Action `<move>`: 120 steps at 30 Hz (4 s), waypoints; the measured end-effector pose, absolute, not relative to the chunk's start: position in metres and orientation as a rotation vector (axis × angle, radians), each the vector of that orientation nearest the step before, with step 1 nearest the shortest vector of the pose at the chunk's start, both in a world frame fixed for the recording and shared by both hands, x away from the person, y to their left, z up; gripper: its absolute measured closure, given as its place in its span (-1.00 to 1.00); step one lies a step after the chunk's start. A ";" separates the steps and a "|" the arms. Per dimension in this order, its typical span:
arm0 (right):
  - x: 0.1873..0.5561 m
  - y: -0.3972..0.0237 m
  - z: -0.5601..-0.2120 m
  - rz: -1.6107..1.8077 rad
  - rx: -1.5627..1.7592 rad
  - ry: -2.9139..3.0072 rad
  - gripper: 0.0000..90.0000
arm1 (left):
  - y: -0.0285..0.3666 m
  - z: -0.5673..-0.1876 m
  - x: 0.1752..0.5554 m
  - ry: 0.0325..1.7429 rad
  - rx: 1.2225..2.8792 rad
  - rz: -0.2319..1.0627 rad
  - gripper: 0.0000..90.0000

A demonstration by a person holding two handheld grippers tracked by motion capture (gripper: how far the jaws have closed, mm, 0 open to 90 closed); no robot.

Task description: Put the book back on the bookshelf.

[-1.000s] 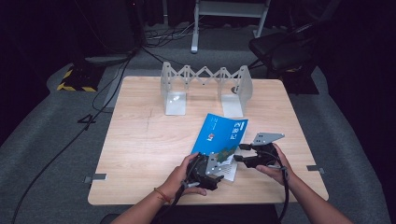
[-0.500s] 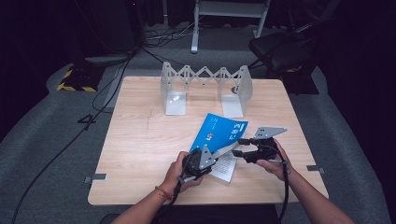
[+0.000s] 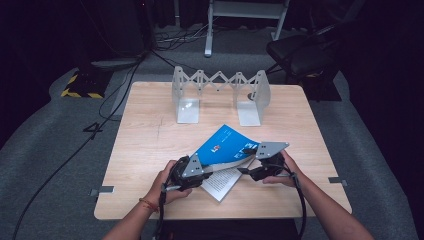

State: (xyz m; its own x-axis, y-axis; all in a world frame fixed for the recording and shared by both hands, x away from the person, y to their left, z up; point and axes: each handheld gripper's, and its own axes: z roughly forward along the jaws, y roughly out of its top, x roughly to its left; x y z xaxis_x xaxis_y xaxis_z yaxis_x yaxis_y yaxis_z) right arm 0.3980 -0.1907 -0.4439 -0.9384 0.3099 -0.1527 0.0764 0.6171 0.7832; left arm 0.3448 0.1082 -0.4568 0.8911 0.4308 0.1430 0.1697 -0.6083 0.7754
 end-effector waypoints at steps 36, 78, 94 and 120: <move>0.385 -0.220 -0.448 0.870 0.274 2.402 0.56 | 0.085 -0.437 0.374 0.462 2.225 0.411 -0.16; 0.421 -0.238 -0.462 1.227 0.246 2.515 -0.10 | 0.100 -0.459 0.392 0.400 2.309 0.455 0.51; 0.420 -0.226 -0.460 1.242 0.172 2.460 0.52 | 0.126 -0.454 0.401 0.491 2.255 0.351 0.25; 0.395 -0.191 -0.421 1.069 0.106 2.498 0.70 | 0.043 -0.419 0.375 0.540 2.313 0.595 -0.15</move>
